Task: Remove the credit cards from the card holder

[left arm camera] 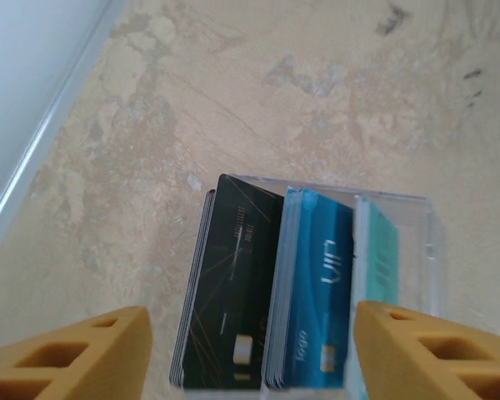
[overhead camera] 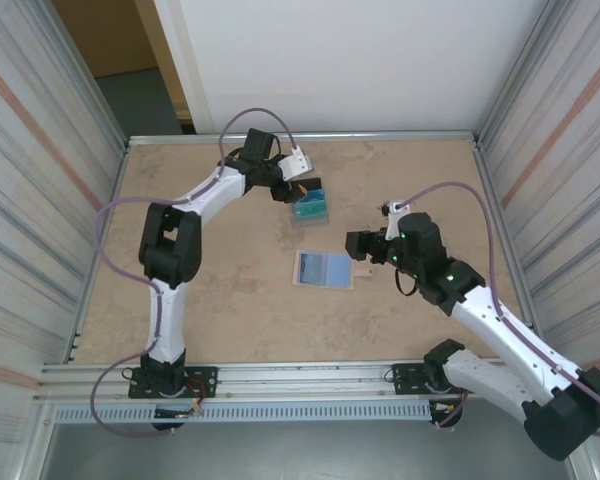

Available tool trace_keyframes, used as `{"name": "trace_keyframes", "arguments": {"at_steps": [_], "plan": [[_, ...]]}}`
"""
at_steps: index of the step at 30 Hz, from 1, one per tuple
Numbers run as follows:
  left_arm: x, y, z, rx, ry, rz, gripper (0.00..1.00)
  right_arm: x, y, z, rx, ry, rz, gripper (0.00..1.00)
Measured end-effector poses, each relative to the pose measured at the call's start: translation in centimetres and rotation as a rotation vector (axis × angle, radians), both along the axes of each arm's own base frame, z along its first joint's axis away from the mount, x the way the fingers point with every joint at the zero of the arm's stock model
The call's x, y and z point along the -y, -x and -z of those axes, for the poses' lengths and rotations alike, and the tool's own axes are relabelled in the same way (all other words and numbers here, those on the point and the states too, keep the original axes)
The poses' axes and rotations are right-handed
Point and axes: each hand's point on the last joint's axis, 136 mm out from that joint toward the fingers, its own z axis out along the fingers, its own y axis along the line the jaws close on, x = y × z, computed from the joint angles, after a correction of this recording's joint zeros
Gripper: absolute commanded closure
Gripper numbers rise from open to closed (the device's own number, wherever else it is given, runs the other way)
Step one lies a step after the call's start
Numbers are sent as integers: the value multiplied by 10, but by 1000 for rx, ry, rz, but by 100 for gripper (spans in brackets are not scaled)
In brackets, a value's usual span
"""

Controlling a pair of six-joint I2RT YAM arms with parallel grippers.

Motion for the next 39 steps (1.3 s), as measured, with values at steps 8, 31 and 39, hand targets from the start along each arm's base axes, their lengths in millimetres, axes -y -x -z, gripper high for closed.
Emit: {"name": "trace_keyframes", "arguments": {"at_steps": [8,31,39], "plan": [[-38,36,-70,130,150,-222,1,-33,-3,37,-138,164,15,31],[-163,115,-72,91,478,-932,1,-124,-7,166,-483,396,-73,53],[-171,113,-68,93,484,-987,1,-131,-14,177,-505,422,-69,51]]}}
